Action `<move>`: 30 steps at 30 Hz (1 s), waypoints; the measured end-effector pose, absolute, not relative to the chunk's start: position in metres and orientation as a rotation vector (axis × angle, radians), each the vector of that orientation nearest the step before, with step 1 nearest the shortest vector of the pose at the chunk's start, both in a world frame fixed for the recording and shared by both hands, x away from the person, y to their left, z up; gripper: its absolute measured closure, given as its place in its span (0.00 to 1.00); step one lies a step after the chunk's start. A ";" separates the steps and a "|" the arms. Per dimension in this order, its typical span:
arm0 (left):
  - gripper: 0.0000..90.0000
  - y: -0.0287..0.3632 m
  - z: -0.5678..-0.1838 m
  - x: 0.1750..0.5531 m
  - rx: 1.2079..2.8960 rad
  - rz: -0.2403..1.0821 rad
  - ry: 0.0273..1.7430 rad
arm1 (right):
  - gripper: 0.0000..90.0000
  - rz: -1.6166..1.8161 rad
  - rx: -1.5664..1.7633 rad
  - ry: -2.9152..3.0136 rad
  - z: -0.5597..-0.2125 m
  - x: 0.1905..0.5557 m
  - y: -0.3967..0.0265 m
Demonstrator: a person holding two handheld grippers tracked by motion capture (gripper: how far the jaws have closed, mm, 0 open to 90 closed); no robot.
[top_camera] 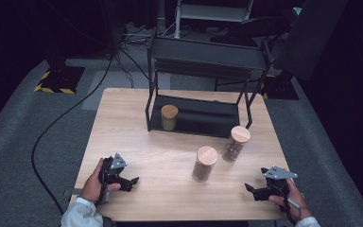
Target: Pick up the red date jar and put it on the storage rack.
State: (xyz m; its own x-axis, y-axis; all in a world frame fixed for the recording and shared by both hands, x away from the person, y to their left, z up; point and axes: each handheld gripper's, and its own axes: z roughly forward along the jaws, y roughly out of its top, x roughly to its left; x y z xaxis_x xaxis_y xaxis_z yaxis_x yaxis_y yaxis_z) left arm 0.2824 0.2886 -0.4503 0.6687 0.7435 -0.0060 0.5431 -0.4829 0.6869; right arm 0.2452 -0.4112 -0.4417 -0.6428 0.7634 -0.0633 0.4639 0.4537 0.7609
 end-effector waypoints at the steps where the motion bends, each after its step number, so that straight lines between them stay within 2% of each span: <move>1: 0.00 0.289 -0.450 0.282 2.209 0.384 0.987 | 0.03 1.028 1.037 2.310 -0.441 0.245 -0.411; 30: 0.00 0.289 -0.450 0.283 2.209 0.384 0.986 | 0.03 1.101 0.961 2.321 -0.439 0.242 -0.394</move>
State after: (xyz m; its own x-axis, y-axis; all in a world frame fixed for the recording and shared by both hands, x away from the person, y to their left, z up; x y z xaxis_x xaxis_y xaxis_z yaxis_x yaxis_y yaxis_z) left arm 0.2825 0.2888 -0.4503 0.6695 0.7428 -0.0068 0.5428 -0.4829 0.6872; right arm 0.2416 -0.3944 -0.4390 -0.6858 0.7255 -0.0584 0.4136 0.4545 0.7889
